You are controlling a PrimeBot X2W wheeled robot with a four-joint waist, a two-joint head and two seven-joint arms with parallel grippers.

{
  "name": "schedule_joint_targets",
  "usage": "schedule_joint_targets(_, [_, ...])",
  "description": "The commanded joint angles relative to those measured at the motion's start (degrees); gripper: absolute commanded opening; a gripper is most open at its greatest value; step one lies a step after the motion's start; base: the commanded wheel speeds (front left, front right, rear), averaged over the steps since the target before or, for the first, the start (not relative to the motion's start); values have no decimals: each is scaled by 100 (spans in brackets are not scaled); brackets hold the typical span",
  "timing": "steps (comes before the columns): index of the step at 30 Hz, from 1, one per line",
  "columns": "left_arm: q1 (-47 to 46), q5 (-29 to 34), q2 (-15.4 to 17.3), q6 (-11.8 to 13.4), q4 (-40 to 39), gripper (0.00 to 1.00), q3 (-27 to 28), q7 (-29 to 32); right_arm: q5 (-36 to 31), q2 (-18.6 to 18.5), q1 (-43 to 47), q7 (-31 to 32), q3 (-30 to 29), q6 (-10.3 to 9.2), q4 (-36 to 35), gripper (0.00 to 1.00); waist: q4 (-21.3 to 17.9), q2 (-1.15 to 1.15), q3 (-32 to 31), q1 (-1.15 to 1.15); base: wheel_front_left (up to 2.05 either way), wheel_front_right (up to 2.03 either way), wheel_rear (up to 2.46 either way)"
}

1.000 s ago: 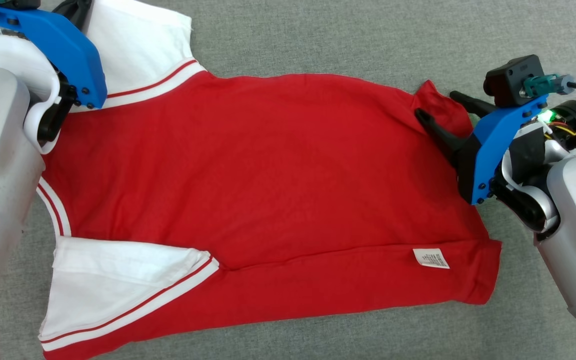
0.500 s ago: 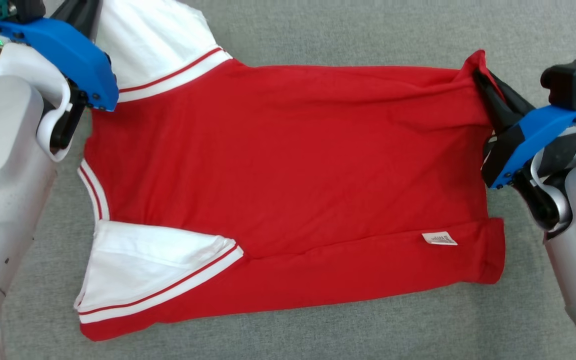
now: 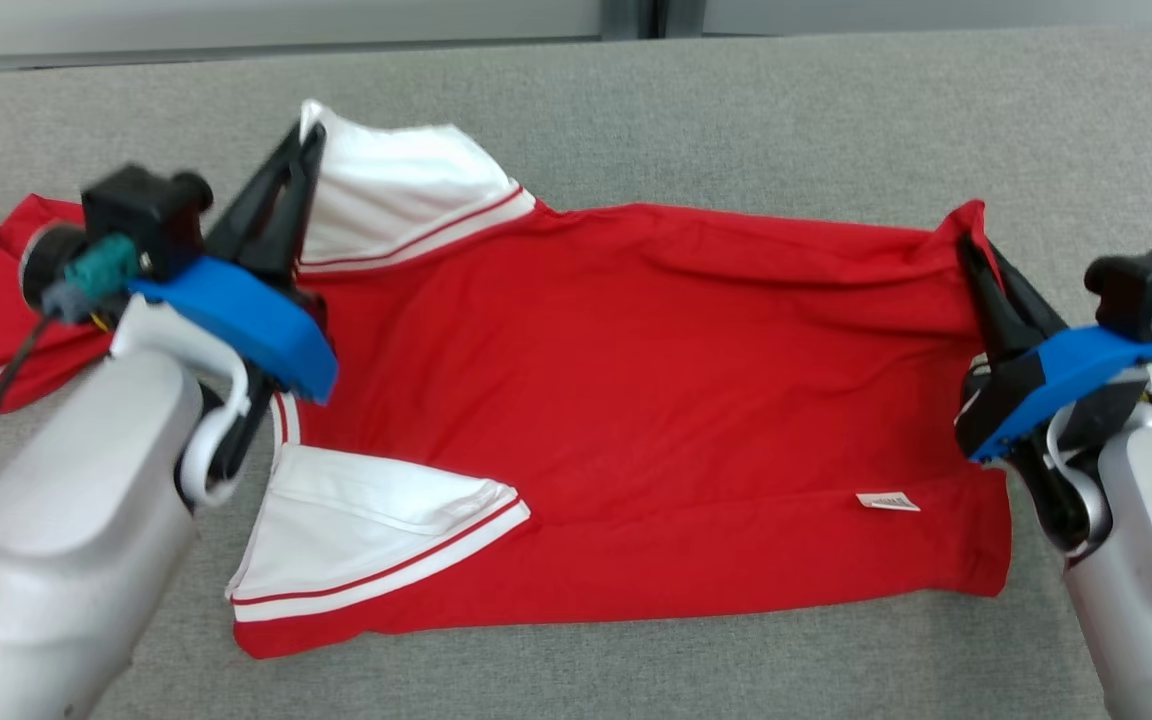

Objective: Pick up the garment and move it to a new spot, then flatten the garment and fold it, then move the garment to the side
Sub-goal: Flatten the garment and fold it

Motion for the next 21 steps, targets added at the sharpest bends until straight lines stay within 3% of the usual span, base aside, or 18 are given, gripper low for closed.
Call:
schedule_joint_targets(1, [232, -22, 83, 107, -234, 0, -10, -46, -23, 14, 151, -85, -33, 1, 16, 0, 10, 0, -53, 1, 0, 0, 0])
schedule_joint_targets(11, [1861, -164, 693, 1013, -2094, 0, -9, -64, -116, 28, 759, -529, -65, 1, 59, 0, 180, 0, -385, 1, 0, 0, 0])
schedule_joint_targets(20, [2691, -376, 959, 1401, -2774, 0, -16, -53, -75, 83, 1080, -823, -57, 1, 73, 0, 259, 0, -557, 1, 0, 0, 0])
schedule_joint_targets(21, [2734, -377, 979, 1442, -2794, 0, -11, -58, -63, 87, 1111, -871, -77, 1, 64, 32, 261, 0, -570, 1, 0, 0, 0])
